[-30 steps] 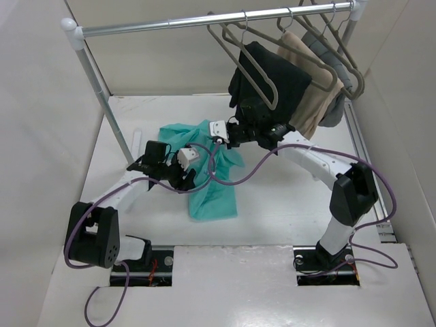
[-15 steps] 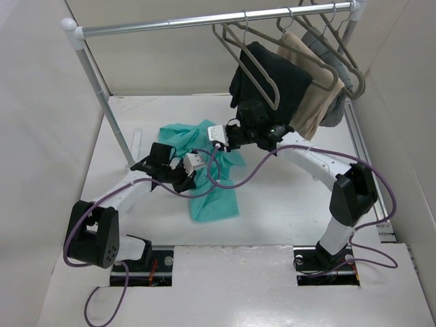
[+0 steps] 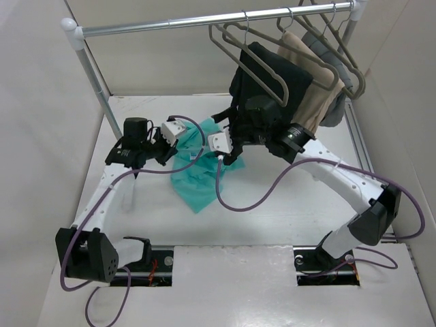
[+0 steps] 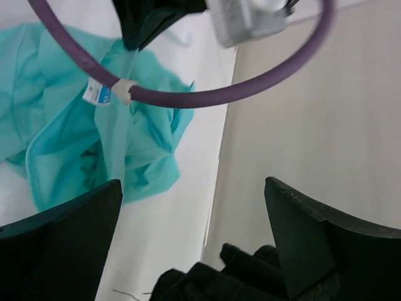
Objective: Place the t-shirt on the hanger
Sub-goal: Move the tshirt to the center of the board, then grab a hanger with the right arm, then place tshirt on hanger
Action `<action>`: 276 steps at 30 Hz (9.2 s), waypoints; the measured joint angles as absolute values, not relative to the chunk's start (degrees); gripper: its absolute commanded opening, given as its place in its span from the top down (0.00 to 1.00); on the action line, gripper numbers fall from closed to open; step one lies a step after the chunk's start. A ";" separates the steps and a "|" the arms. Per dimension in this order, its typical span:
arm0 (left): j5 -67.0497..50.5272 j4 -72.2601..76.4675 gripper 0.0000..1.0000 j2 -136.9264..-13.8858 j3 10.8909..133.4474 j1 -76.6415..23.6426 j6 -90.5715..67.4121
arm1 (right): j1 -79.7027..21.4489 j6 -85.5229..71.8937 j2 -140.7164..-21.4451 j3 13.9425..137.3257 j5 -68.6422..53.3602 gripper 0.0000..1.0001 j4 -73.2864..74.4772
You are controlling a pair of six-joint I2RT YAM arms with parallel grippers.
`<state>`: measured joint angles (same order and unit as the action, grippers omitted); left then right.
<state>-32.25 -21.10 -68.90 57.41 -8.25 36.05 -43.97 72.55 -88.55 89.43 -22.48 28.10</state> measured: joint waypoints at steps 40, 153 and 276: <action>-28.97 -19.05 1.00 -62.00 54.00 -8.25 33.61 | -58.30 79.24 -87.22 93.47 -21.17 0.00 2.11; -27.38 -10.46 1.00 -59.75 47.59 -8.62 32.93 | -23.27 48.31 -96.36 127.83 -29.74 1.00 37.28; -33.17 -17.06 1.00 -64.99 52.16 -9.26 30.68 | -43.05 65.25 -72.49 67.13 -7.51 1.00 26.15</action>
